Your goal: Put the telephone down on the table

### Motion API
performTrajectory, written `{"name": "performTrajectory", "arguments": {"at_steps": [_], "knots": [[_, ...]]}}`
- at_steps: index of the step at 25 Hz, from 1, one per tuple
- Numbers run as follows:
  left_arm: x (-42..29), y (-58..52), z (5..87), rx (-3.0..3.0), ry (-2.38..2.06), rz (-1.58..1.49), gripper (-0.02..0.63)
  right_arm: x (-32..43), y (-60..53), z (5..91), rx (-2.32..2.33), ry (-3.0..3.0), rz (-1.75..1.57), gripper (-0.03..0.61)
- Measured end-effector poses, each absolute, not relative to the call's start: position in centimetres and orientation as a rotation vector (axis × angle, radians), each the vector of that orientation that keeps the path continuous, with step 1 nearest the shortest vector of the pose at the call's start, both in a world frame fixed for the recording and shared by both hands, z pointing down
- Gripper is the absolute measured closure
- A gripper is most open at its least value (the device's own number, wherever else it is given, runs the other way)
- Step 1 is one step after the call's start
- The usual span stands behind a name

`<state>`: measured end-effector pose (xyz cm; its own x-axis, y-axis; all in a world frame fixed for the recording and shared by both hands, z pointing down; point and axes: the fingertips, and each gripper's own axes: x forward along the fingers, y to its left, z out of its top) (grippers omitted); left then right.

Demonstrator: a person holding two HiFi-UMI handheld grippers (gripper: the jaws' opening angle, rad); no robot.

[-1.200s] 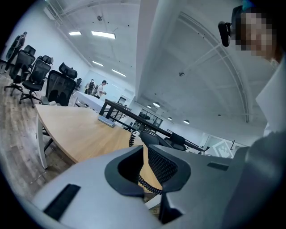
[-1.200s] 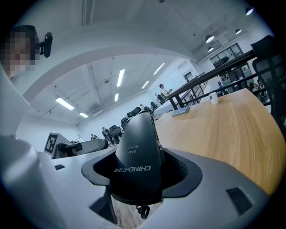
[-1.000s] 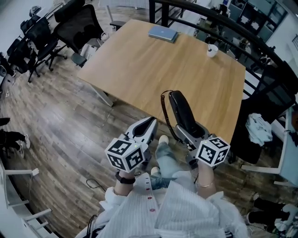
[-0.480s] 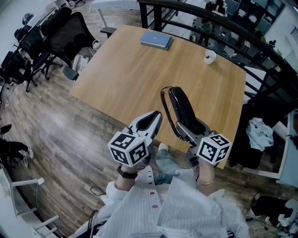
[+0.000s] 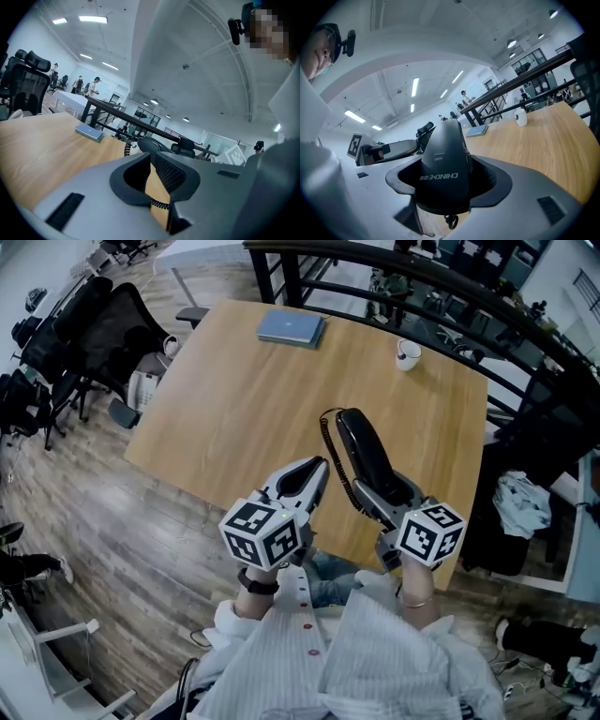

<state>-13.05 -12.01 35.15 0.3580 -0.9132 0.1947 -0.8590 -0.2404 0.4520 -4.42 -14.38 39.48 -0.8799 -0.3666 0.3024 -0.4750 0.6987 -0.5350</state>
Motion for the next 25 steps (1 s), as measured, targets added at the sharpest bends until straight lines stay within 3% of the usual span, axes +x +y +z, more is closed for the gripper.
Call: {"name": "performTrajectory", "arguments": {"at_steps": [25], "knots": [[-9.7,-22.2,35.9,2.366,-1.125,-0.012,0.572,-1.6,-21.5,39.1,1.158,-2.644,0.965,0.261]]}}
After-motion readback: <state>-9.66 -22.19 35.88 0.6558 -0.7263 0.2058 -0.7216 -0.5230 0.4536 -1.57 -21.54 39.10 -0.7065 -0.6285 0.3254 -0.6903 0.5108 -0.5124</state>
